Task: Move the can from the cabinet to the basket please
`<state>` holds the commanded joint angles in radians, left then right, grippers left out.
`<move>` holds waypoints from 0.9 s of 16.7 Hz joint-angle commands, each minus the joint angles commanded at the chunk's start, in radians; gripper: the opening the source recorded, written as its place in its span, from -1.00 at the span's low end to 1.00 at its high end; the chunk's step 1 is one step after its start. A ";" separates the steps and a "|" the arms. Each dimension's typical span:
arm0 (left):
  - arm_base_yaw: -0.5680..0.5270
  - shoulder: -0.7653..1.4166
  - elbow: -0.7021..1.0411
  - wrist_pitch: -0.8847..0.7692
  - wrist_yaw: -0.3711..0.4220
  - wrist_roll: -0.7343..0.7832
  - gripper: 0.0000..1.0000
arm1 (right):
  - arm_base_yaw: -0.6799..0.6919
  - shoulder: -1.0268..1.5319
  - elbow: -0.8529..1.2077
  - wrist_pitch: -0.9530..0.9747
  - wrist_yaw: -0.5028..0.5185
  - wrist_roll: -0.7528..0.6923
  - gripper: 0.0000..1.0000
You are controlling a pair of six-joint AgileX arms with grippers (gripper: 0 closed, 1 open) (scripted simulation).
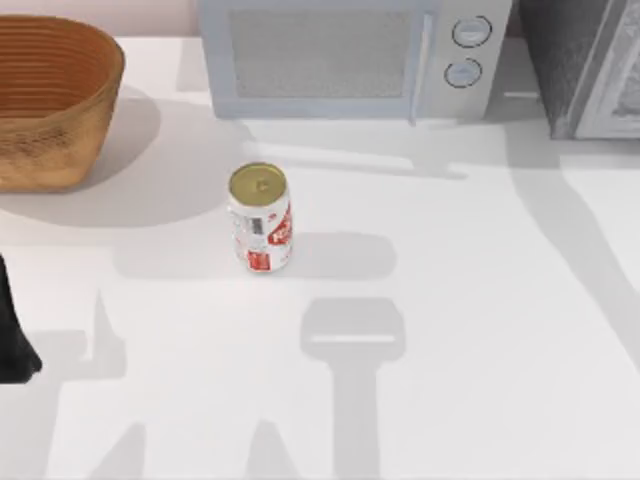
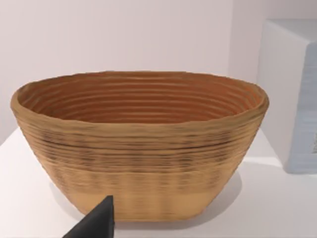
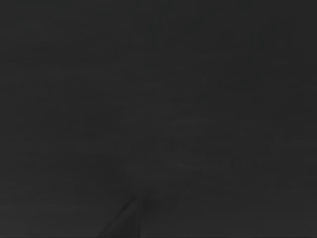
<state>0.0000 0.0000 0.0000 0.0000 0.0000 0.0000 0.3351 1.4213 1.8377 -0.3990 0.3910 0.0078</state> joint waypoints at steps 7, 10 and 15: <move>0.000 0.000 0.000 0.000 0.000 0.000 1.00 | -0.028 -0.146 -0.169 0.040 -0.023 -0.003 1.00; 0.000 0.000 0.000 0.000 0.000 0.000 1.00 | -0.067 -0.305 -0.384 0.086 -0.065 -0.003 1.00; 0.000 0.000 0.000 0.000 0.000 0.000 1.00 | -0.148 -0.651 -0.865 0.181 -0.167 -0.005 1.00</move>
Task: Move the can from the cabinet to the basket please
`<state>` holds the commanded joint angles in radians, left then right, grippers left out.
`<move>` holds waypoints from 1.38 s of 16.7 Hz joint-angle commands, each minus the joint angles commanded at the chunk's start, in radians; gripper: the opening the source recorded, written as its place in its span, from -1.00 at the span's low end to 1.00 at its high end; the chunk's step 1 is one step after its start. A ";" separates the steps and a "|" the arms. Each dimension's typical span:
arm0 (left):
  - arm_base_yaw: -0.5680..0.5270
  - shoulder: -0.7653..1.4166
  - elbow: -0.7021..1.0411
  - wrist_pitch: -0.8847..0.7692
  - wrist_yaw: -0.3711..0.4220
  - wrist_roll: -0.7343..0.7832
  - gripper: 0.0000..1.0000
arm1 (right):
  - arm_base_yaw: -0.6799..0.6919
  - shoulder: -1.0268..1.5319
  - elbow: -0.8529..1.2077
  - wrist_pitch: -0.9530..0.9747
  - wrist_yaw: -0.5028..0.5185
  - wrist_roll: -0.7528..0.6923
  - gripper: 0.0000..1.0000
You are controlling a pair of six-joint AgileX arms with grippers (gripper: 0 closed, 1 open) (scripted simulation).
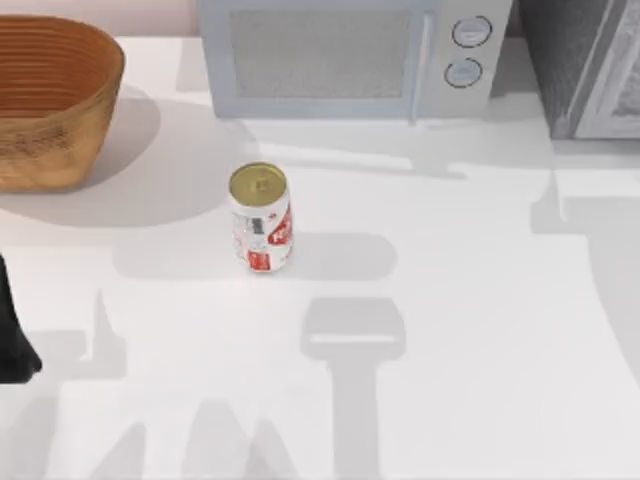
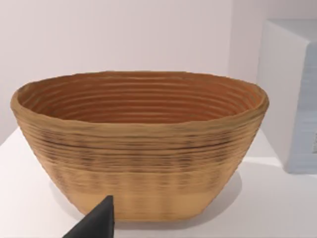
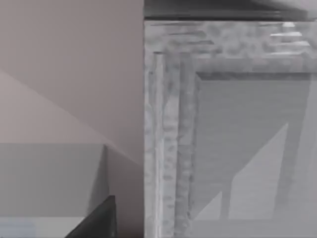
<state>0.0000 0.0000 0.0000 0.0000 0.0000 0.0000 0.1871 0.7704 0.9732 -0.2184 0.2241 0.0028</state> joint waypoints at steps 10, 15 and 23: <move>0.000 0.000 0.000 0.000 0.000 0.000 1.00 | -0.159 -0.665 -0.860 0.186 -0.195 -0.003 1.00; 0.000 0.000 0.000 0.000 0.000 0.000 1.00 | -0.187 -0.770 -0.973 0.218 -0.224 -0.003 1.00; -0.033 0.061 0.022 0.057 -0.027 -0.004 1.00 | -0.187 -0.770 -0.973 0.218 -0.224 -0.003 1.00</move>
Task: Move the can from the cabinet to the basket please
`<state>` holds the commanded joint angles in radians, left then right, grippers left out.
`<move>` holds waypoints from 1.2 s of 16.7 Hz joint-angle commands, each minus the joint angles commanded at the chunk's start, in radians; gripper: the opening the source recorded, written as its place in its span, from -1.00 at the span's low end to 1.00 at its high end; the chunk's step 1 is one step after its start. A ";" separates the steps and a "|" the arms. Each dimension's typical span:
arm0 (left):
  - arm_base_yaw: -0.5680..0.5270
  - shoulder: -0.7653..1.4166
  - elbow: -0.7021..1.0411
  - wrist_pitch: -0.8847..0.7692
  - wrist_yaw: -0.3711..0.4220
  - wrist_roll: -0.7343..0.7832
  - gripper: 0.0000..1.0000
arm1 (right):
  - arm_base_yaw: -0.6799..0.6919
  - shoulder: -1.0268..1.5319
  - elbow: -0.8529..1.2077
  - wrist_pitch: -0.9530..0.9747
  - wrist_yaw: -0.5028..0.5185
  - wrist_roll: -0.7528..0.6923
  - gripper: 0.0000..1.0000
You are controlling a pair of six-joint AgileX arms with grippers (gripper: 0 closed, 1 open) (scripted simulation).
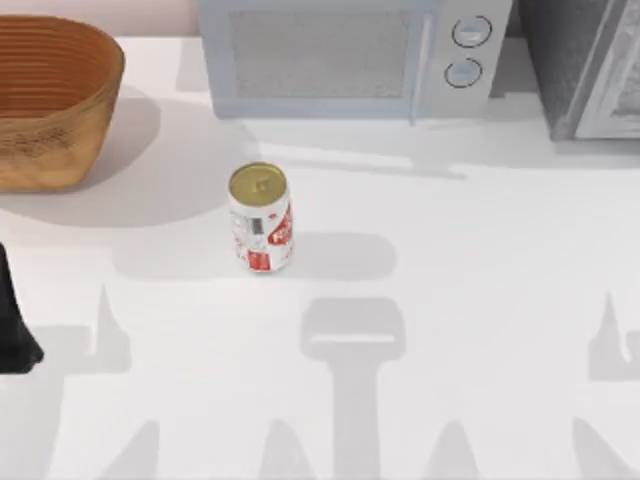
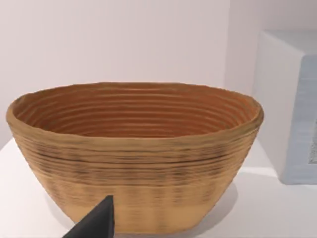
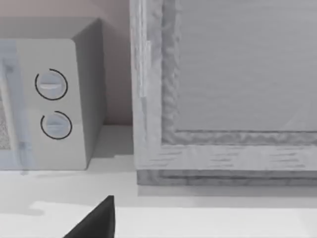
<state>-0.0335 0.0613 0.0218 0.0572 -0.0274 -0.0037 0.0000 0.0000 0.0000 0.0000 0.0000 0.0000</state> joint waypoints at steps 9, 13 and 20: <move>-0.295 0.715 0.185 0.527 -0.286 -0.028 1.00 | 0.000 0.000 0.000 0.000 0.000 0.000 1.00; -0.461 1.177 0.290 0.832 -0.456 -0.047 1.00 | 0.000 0.000 0.000 0.000 0.000 0.000 1.00; -0.720 1.904 0.455 1.304 -0.716 -0.081 1.00 | 0.000 0.000 0.000 0.000 0.000 0.000 1.00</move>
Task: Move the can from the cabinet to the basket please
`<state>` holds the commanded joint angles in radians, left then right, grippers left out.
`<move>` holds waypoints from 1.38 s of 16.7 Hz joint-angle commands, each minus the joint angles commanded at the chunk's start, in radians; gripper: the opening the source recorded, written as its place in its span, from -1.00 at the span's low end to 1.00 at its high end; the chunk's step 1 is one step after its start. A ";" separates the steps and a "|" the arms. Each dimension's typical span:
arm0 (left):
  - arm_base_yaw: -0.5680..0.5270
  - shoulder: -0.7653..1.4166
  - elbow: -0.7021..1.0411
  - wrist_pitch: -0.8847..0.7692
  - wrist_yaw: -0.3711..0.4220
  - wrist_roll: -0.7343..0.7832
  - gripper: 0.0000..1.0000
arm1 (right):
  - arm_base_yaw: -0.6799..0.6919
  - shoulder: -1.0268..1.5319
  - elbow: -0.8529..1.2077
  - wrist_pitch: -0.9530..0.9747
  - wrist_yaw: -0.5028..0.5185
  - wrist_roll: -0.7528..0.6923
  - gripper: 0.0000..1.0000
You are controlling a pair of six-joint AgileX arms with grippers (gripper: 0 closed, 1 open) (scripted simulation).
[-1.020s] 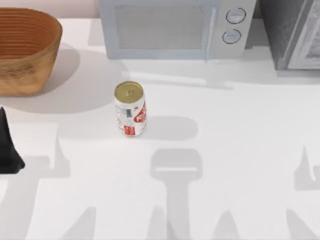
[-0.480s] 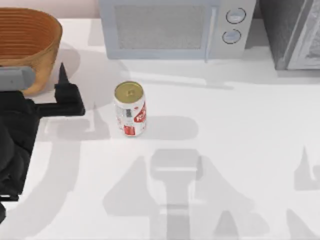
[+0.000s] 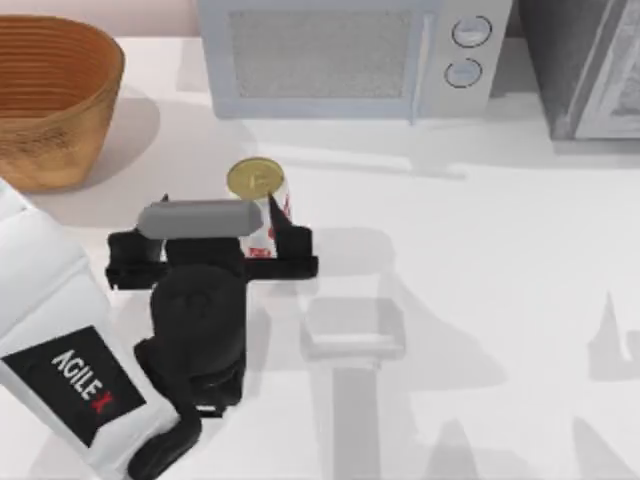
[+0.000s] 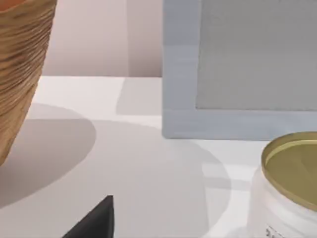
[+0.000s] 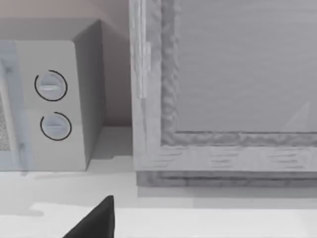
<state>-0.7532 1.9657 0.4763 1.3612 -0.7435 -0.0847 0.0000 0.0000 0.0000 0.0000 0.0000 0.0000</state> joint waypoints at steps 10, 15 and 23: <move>-0.126 0.317 0.080 0.224 -0.118 -0.016 1.00 | 0.000 0.000 0.000 0.000 0.000 0.000 1.00; -0.096 0.327 0.112 0.204 -0.090 -0.011 1.00 | 0.000 0.000 0.000 0.000 0.000 0.000 1.00; 0.035 0.392 0.289 0.108 0.042 0.013 1.00 | 0.000 0.000 0.000 0.000 0.000 0.000 1.00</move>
<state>-0.7179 2.3576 0.7656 1.4690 -0.7015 -0.0718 0.0000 0.0000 0.0000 0.0000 0.0000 0.0000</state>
